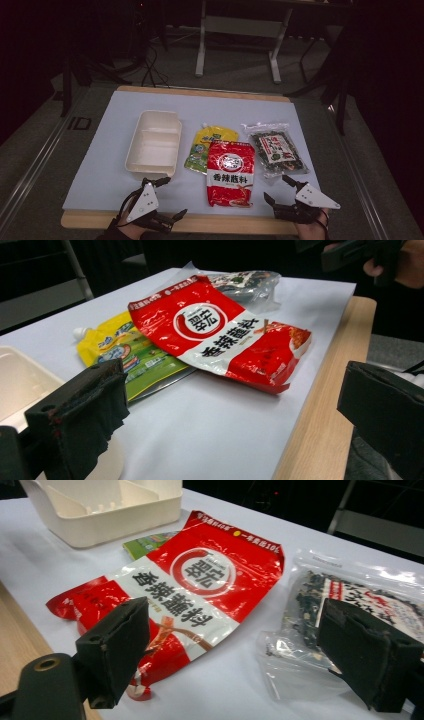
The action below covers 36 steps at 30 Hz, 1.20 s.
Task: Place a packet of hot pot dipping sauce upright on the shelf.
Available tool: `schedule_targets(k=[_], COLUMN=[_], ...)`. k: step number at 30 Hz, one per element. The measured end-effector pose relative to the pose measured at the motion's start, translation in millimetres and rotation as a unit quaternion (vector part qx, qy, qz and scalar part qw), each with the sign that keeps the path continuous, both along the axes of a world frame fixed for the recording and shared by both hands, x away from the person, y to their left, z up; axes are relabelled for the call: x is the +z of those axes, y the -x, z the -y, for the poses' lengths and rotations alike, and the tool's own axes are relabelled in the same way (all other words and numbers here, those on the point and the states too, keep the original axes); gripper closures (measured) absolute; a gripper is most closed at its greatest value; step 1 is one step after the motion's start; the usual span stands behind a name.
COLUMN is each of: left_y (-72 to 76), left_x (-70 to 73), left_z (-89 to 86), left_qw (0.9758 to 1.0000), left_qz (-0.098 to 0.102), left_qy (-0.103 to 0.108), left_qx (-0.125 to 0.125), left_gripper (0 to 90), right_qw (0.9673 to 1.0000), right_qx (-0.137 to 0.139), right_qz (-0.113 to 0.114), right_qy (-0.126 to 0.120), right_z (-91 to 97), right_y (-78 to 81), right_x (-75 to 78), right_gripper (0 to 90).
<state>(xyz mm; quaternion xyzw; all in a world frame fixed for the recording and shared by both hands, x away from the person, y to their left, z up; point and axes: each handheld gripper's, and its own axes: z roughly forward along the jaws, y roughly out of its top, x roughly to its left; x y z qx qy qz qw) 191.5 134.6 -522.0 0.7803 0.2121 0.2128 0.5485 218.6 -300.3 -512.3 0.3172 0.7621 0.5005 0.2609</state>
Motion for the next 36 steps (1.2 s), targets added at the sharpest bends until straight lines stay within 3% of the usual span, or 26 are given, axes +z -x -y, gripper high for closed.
schedule_targets(k=[2, 7, 11, 15, 18, 21, 22, 24, 36], left_y=[0.4, 0.1, 0.1, 0.1, -0.1, -0.2, -0.2, 0.0, 0.7], left_x=[0.2, 1.8, 1.4, 0.9, 0.6, 0.5, 0.4, 0.5, 0.8], left_z=[0.9, 0.8, 2.3, 3.5, 3.8, 4.1, 4.0, 4.0, 3.1], left_qw=[1.0000, 1.0000, 1.0000, 0.9999, 0.9999, 0.9999, 0.9999, 0.9999, 0.9998], left_qz=[0.002, 0.000, 0.000, 0.000, -0.002, -0.002, -0.003, -0.002, -0.004], left_qy=[-0.001, 0.005, 0.003, 0.000, 0.000, -0.002, -0.002, -0.002, 0.004], left_qx=[-0.001, -0.004, -0.009, -0.013, -0.016, -0.016, -0.016, -0.015, -0.017], left_gripper=[1.1, 1.1, 1.1, 1.0, 1.0, 1.1, 1.1, 1.1, 1.1], right_qw=[1.0000, 0.9999, 0.9998, 0.9996, 0.9990, 0.9982, 0.9978, 0.9977, 0.9968], right_qx=[0.002, 0.012, 0.012, 0.023, 0.042, 0.056, 0.058, 0.062, 0.057], right_qz=[0.004, 0.007, 0.013, 0.016, 0.018, 0.014, 0.012, 0.009, 0.050], right_qy=[0.007, -0.009, 0.003, 0.011, 0.002, 0.013, 0.028, 0.024, 0.027], right_z=[-3.5, -6.1, -8.9, -15.0, -18.0, -25.5, -30.9, -34.9, -54.8], right_y=[0.6, 3.4, 6.0, 10.5, 10.9, 9.1, 7.4, 4.9, -11.1], right_x=[0.2, 5.8, 10.1, 22.9, 27.4, 33.5, 39.1, 45.6, 81.8], right_gripper=[13.3, 13.0, 13.1, 13.8, 13.6, 13.3, 13.1, 12.6, 9.5])
